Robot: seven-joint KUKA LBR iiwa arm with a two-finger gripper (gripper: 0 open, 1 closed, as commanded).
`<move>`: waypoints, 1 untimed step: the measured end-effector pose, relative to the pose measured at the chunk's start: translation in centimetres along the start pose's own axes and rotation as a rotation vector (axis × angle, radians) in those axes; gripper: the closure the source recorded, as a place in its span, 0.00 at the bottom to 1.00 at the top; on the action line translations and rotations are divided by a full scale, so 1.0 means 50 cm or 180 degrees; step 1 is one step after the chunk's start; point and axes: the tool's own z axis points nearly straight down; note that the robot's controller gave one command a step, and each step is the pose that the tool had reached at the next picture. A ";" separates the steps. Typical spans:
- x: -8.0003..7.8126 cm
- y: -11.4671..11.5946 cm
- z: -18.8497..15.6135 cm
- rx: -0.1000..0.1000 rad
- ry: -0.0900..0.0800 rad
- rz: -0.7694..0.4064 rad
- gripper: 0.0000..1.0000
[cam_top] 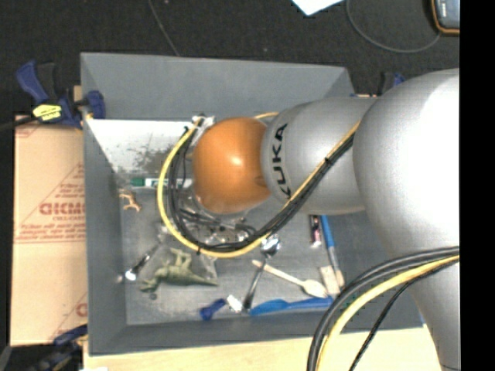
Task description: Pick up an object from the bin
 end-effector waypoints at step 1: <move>0.029 0.000 -0.133 0.0014 -0.0023 0.1366 0.00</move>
Offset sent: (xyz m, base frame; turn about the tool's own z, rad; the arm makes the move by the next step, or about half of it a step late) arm 0.0443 -0.0119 0.0269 0.3078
